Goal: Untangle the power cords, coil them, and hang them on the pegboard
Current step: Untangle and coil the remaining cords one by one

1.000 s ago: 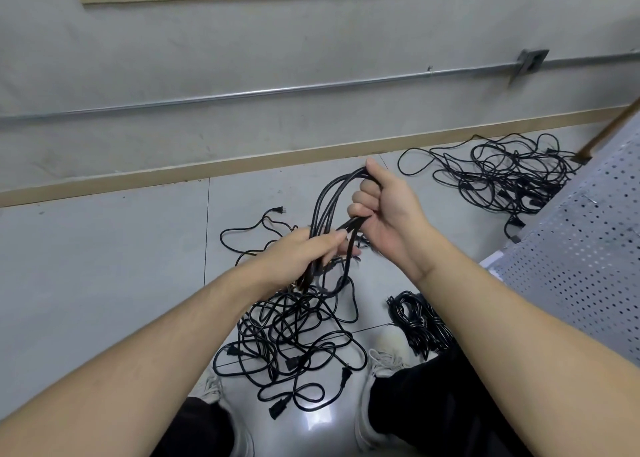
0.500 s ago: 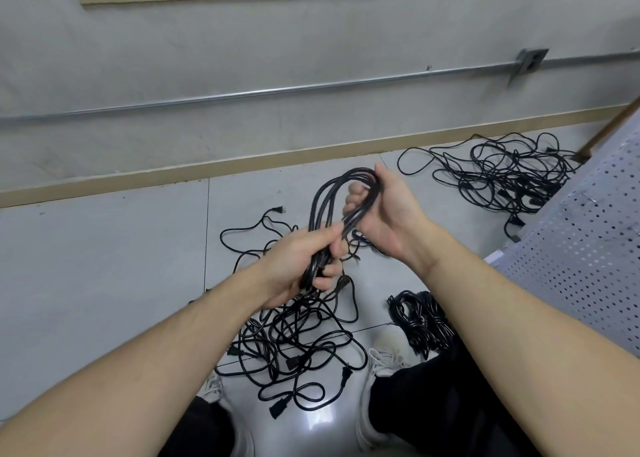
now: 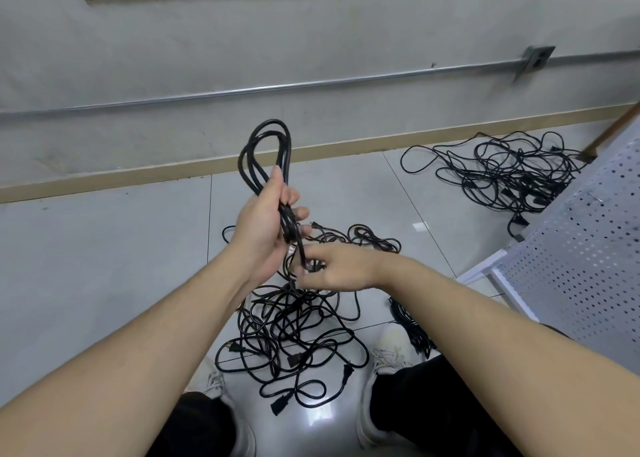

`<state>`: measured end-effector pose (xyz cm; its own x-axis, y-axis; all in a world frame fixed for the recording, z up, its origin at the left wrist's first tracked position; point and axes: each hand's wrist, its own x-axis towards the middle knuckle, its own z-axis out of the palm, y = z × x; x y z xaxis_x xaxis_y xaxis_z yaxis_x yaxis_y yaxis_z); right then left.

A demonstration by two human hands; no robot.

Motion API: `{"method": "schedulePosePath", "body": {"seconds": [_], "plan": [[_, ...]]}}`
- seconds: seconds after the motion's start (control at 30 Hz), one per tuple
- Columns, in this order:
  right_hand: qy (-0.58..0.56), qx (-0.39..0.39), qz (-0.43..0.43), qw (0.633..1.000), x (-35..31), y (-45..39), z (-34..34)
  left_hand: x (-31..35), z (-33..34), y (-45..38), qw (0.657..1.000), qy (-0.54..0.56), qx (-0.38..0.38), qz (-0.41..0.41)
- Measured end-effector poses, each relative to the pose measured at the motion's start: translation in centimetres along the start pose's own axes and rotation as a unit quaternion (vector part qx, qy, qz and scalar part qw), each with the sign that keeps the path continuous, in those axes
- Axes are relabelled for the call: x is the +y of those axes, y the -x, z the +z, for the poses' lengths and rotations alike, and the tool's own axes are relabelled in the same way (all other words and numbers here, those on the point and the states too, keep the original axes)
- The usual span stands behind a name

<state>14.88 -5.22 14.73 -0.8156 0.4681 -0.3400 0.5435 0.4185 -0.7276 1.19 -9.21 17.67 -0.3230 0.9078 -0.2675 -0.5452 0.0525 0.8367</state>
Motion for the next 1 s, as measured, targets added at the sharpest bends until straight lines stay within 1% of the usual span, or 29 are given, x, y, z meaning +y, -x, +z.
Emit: {"method": "schedulePosePath", "body": {"seconds": [0.07,0.13,0.2,0.3,0.37,0.43,0.5,0.57,0.67,0.73,0.77,0.8,0.83,0.9,0.97,1.0], "plan": [[-0.008,0.02,-0.005,1.0,0.2,-0.3,0.0,0.3,-0.4,-0.6,0.997,-0.019,0.065,0.033],[0.011,0.03,0.006,0.999,0.3,-0.2,-0.4,0.6,-0.8,-1.0,0.99,-0.029,0.12,0.065],[0.047,0.027,0.018,0.998,0.4,0.1,-1.0,0.9,-1.3,-1.3,0.982,-0.036,0.161,0.094],[0.084,0.003,0.057,0.995,1.2,0.5,-1.8,1.7,-2.9,-2.4,0.959,-0.097,0.239,0.12],[0.068,0.0,0.058,0.996,1.8,0.6,-2.2,2.4,-4.2,-3.1,0.939,-0.145,0.287,0.126],[0.005,0.03,0.028,0.999,1.9,1.0,-2.7,2.7,-5.1,-3.3,0.922,-0.196,0.303,0.138],[-0.056,0.065,-0.009,0.996,1.7,1.6,-3.4,2.5,-5.7,-3.3,0.899,-0.285,0.295,0.151],[-0.061,0.082,-0.01,0.995,1.8,2.3,-4.2,2.1,-5.9,-3.1,0.873,-0.382,0.261,0.155],[0.001,0.103,0.046,0.994,2.2,2.9,-5.2,1.5,-6.0,-2.9,0.835,-0.506,0.182,0.117],[0.051,0.149,0.085,0.984,2.3,2.8,-5.3,1.0,-5.6,-2.8,0.811,-0.566,0.112,0.094],[0.06,0.175,0.096,0.978,2.1,2.8,-5.3,0.7,-5.3,-2.6,0.805,-0.581,0.081,0.085],[0.04,0.201,0.101,0.974,2.1,2.7,-5.4,0.3,-5.1,-2.6,0.807,-0.584,0.054,0.075],[-0.012,0.214,0.101,0.971,2.0,2.8,-5.5,-0.1,-4.9,-2.5,0.814,-0.576,0.034,0.068],[-0.164,0.198,0.082,0.963,2.2,3.0,-6.0,-0.6,-4.8,-2.5,0.82,-0.569,0.004,0.062],[-0.301,0.153,0.038,0.941,2.4,3.3,-6.4,-0.8,-4.8,-2.4,0.807,-0.587,-0.02,0.068],[-0.35,0.144,0.016,0.925,2.5,3.5,-6.5,-0.9,-4.6,-2.3,0.803,-0.592,-0.024,0.07]]}}
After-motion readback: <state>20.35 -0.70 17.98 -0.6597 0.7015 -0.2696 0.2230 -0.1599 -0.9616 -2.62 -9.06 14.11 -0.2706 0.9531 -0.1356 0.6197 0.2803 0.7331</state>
